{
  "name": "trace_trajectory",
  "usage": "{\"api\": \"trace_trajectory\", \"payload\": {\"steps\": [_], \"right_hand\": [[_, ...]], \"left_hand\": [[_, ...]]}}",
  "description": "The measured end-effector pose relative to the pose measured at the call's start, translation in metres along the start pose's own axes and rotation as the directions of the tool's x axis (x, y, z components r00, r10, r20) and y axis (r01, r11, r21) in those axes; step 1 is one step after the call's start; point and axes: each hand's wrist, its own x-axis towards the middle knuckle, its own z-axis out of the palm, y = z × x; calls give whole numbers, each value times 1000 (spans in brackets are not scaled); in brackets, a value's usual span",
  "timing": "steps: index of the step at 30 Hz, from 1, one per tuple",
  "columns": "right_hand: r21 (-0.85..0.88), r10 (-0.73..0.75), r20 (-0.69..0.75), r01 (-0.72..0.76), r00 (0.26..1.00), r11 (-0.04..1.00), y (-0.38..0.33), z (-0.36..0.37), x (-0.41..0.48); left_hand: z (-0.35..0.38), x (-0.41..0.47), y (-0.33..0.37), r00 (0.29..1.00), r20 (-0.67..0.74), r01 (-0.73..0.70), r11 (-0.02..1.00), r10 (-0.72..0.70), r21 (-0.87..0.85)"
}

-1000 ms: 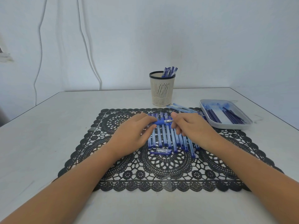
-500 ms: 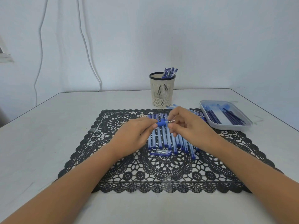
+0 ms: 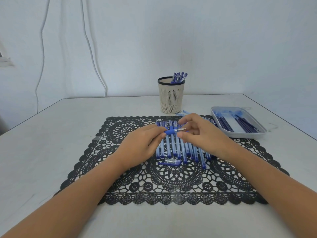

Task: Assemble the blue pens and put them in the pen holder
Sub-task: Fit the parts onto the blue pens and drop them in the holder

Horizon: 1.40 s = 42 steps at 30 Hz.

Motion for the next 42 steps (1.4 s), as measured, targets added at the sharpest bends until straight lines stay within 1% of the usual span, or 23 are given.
{"api": "trace_trajectory", "payload": {"steps": [4, 8, 10, 13, 17, 21, 26, 28, 30, 32, 39, 42], "right_hand": [[-38, 16, -37, -17, 999, 999, -4, -1, 0], [36, 4, -15, -4, 1000, 999, -1, -1, 1], [16, 15, -56, -14, 998, 1000, -1, 0, 2], [31, 10, -104, -6, 995, 999, 0, 1, 3], [88, -10, -105, 19, 994, 996, 1, 1, 4], [116, -32, -176, 53, 984, 992, 3, -3, 4], [116, 21, -162, -2, 987, 993, 1, -4, 4], [122, 48, -218, -21, 975, 992, 2, -4, 4], [180, 97, -282, -47, 954, 983, 4, -5, 5], [229, 137, -307, -67, 942, 971, 4, -6, 6], [278, 155, -309, -66, 938, 958, 5, -4, 7], [340, 170, -273, -70, 947, 938, 5, -5, 7]], "left_hand": [[1, -1, 1, 1000, 10, -19, 1000, 19, 18], [1, -1, 0, 1000, 5, -13, 999, 13, 40], [1, -1, 1, 1000, 5, -9, 999, 9, 39], [1, -1, 0, 1000, 27, -10, 999, 9, 44], [0, -1, -2, 999, 39, 32, 999, -33, 24], [-2, -1, -6, 996, 24, 82, 997, -81, -17], [-3, -2, -10, 995, 51, 84, 996, -84, 4], [-3, -2, -12, 995, 39, 96, 995, -96, -3], [-4, -3, -14, 995, 18, 103, 995, -102, -6], [-4, -2, -15, 994, 6, 108, 994, -108, -10], [-5, -3, -18, 993, -4, 114, 993, -114, -15], [-4, -2, -17, 992, -3, 123, 992, -123, -29]]}}
